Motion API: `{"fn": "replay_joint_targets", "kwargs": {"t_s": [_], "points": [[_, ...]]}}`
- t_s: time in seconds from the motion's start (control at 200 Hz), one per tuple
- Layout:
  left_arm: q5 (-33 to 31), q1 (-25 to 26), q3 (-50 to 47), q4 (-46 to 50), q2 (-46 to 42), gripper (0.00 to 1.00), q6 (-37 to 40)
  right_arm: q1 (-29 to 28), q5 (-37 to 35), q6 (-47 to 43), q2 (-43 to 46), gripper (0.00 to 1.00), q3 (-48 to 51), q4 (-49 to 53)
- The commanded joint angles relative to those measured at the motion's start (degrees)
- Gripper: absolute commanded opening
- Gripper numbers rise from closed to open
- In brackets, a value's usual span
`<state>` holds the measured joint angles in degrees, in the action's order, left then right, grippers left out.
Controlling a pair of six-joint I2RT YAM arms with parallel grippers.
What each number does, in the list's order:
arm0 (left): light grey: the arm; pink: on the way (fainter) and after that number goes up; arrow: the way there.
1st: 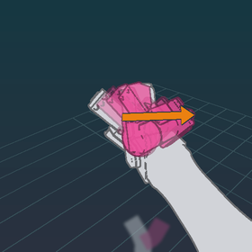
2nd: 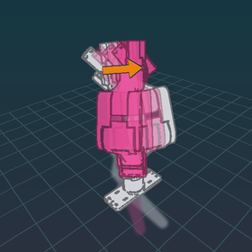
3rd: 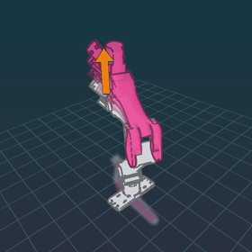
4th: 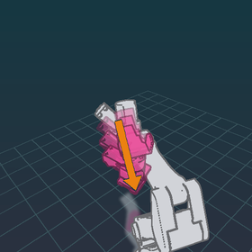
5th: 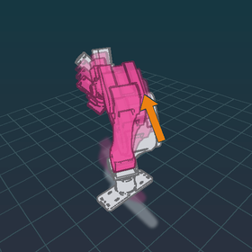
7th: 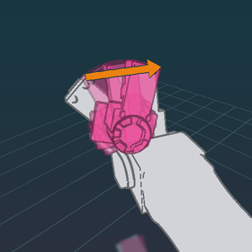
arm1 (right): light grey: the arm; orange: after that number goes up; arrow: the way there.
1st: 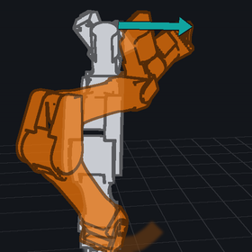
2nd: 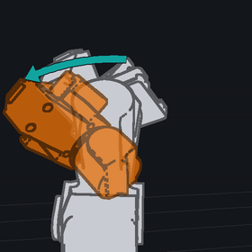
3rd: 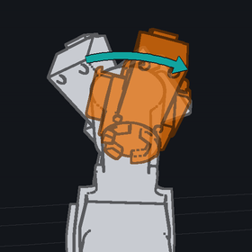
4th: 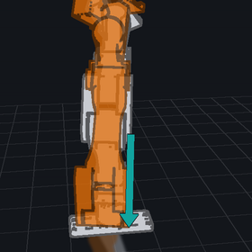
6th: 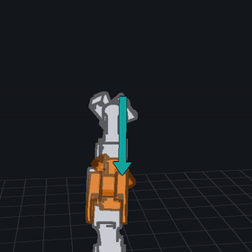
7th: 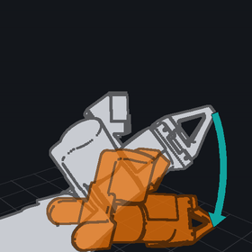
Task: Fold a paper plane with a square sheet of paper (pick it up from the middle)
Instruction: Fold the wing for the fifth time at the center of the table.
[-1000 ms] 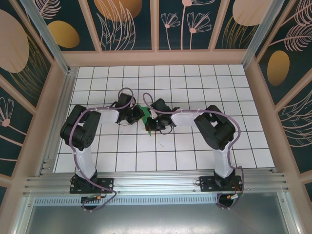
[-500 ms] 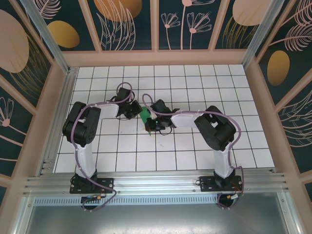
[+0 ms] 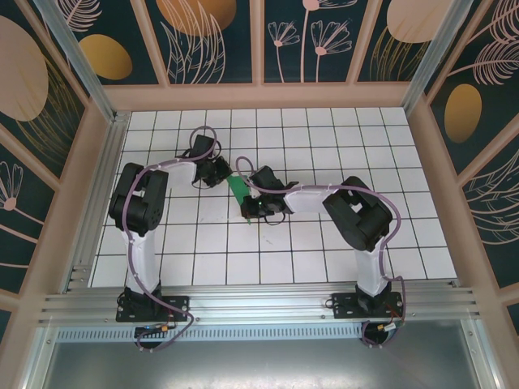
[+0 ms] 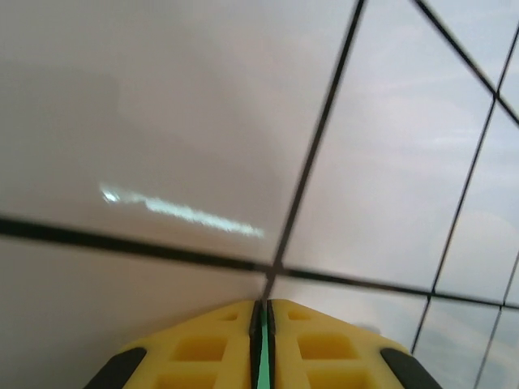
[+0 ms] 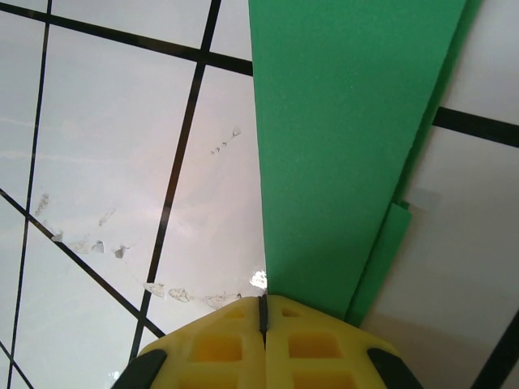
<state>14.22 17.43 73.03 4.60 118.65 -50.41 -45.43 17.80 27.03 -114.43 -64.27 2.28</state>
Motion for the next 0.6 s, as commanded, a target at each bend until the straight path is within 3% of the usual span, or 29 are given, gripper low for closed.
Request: {"fn": "replay_joint_targets", "kwargs": {"t_s": [0.0, 0.25, 0.38, 0.455, 0.595], "points": [[-9.1, -3.2, 1.0, -0.1, 2.1, 0.15, 2.1, -0.7, -7.5, -1.4, -7.8, 0.0, 7.8, 21.9], [-8.6, -4.3, 0.2, -1.1, -3.8, 0.18, 4.2, 0.5, -3.7, 0.7, -1.8, 0.0, 2.2, 19.4], [-9.9, -4.2, -2.7, -1.1, -10.5, 0.28, 5.6, 2.5, 0.2, 4.0, 6.7, 0.2, -4.2, 13.1], [-9.2, -4.3, -4.9, -1.2, -14.1, 0.35, 7.0, 3.9, -0.5, 5.7, 11.3, 0.34, -6.1, 10.1], [-6.6, -4.1, -9.0, -0.8, -19.8, 0.43, 10.5, 7.4, -4.4, 6.8, 18.4, 0.49, -4.2, 6.3]]}}
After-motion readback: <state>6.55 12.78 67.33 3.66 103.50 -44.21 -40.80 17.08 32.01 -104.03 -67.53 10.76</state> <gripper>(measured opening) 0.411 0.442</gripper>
